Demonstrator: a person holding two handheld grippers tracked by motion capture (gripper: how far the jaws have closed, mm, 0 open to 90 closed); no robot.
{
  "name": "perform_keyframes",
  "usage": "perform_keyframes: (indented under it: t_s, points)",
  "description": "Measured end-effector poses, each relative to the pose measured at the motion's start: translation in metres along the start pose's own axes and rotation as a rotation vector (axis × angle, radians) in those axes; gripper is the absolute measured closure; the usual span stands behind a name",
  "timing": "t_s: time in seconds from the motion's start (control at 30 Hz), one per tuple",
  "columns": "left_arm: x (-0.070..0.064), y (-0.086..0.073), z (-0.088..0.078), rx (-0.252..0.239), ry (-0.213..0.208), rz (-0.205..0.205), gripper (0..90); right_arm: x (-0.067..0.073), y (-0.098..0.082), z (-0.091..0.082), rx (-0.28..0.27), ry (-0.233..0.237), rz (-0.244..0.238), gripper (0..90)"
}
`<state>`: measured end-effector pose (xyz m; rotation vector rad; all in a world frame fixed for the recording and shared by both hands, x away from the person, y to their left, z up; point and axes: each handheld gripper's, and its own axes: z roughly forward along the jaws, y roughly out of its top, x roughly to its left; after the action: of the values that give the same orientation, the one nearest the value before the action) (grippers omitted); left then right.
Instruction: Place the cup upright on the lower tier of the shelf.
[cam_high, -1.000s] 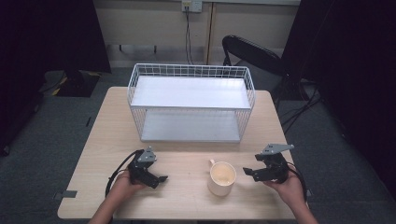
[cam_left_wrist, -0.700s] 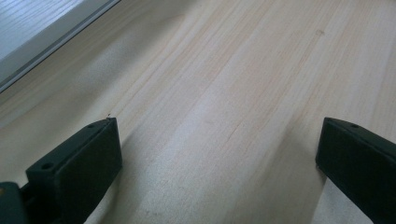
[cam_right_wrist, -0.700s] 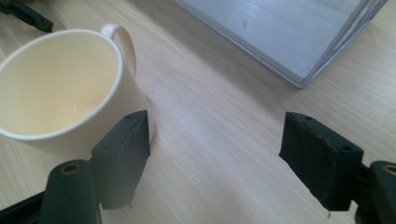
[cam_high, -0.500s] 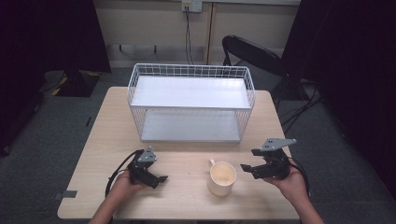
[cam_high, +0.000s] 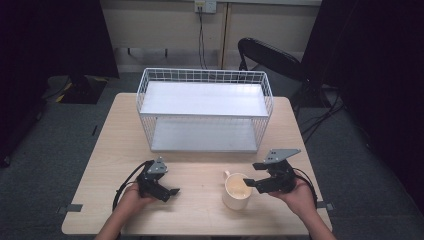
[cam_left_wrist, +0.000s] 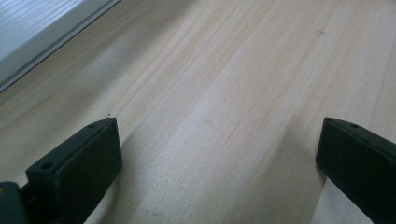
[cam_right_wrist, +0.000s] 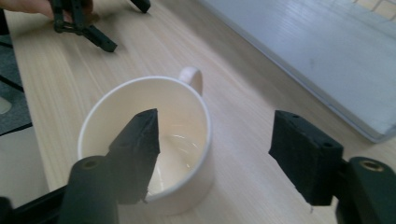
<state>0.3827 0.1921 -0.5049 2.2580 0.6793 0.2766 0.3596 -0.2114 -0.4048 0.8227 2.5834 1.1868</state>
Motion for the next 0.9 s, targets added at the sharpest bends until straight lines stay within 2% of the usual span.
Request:
perform_keyframes:
  t_s: [0.17, 0.3, 0.33, 0.37, 0.43, 0.6, 0.7, 0.8, 0.9]
  points:
    - [0.0, 0.0, 0.0, 0.0, 0.0, 0.0, 0.0, 0.006, 0.003, 0.013, 0.023, 0.031, -0.016, 42.0]
    - [0.0, 0.0, 0.0, 0.0, 0.0, 0.0, 0.0, 0.008, 0.004, 0.021, 0.043, 0.038, -0.01, 46.9]
    - [0.0, 0.0, 0.0, 0.0, 0.0, 0.0, 0.0, 0.008, 0.004, 0.023, 0.049, 0.036, -0.005, 47.9]
    - [0.0, 0.0, 0.0, 0.0, 0.0, 0.0, 0.0, 0.007, 0.003, 0.028, 0.063, 0.05, 0.021, 52.4]
    - [0.0, 0.0, 0.0, 0.0, 0.0, 0.0, 0.0, 0.007, 0.003, 0.029, 0.068, 0.048, 0.026, 53.8]
    - [0.0, 0.0, 0.0, 0.0, 0.0, 0.0, 0.0, 0.004, 0.002, 0.037, 0.106, 0.038, 0.075, 63.9]
    - [0.0, 0.0, 0.0, 0.0, 0.0, 0.0, 0.0, 0.003, 0.0, 0.039, 0.11, 0.036, 0.094, 68.4]
    - [0.0, 0.0, 0.0, 0.001, 0.0, 0.0, 0.0, 0.002, -0.001, 0.039, 0.115, 0.028, 0.107, 76.7]
    - [0.0, 0.0, 0.0, 0.0, 0.0, 0.0, 0.0, 0.001, -0.002, 0.039, 0.118, 0.023, 0.135, 77.7]
